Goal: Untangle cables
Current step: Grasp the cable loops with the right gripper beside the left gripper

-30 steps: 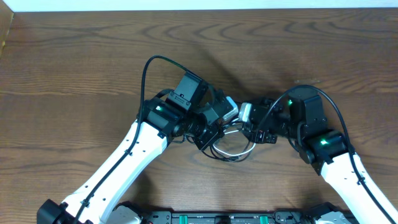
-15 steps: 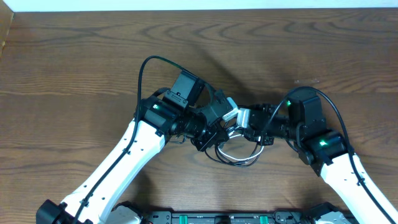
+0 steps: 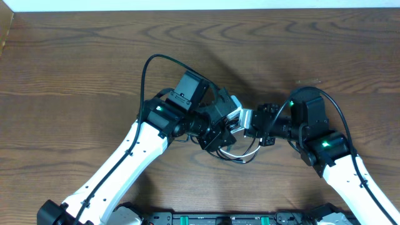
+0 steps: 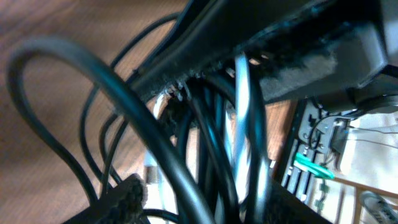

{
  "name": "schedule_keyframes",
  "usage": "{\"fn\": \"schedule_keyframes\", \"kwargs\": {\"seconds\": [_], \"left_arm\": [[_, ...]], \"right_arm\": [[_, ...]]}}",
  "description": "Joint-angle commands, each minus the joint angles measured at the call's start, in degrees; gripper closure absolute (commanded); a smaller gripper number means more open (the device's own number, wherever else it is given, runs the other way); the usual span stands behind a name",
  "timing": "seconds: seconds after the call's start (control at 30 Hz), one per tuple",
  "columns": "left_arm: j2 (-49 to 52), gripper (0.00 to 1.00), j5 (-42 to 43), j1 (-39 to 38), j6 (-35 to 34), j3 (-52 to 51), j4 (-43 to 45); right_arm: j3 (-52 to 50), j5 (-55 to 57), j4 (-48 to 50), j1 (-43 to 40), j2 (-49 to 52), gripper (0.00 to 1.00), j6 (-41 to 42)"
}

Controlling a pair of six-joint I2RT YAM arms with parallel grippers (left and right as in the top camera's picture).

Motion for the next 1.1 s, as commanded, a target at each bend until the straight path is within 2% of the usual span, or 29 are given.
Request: {"fn": "schedule_keyframes", "kwargs": {"seconds": [0.0, 0.17, 0.23, 0.37, 0.4, 0.5, 0.57, 0.8, 1.07], "left_arm": [[-0.35, 0.21, 2.14, -4.72, 5.09, 1.14, 1.14], [-1.53, 0.16, 0.00, -4.44, 4.24, 1.18, 1.22], [-2.64, 0.10, 0.00, -3.87, 4.24, 1.27, 1.60], [-5.81, 0.09, -1.09, -1.84, 3.98, 1.29, 2.89], [-6.60, 0.09, -2.51, -1.33, 2.82, 1.29, 3.41], [-9.49, 0.09, -12.26, 0.15, -7.74, 1.29, 7.02], [-10.54, 0.09, -14.99, 0.28, -11.30, 1.29, 8.46], [-11.08, 0.08, -14.97, 0.11, -15.76, 1.29, 11.26], [-9.42, 0.08, -11.69, -0.02, -15.74, 1.22, 12.87]], "right_arm": [[0.76, 3.17, 0.31, 1.14, 1.51, 0.99, 2.12], [0.76, 9.09, 1.40, -0.98, 1.49, 0.99, 7.98], [0.76, 11.04, 2.08, -2.10, 1.51, 0.99, 11.10], [0.76, 13.62, 4.35, -4.74, 1.51, 0.99, 18.49], [0.76, 13.62, 4.66, -5.38, 1.51, 0.99, 19.80], [0.76, 13.60, 6.01, -7.74, 1.51, 0.99, 26.08], [0.76, 13.60, 7.08, -8.70, 1.51, 0.99, 29.75], [0.76, 15.74, 10.21, -9.22, 1.51, 0.99, 40.50], [0.76, 15.19, 10.56, -9.22, 1.51, 0.99, 44.33]]}}
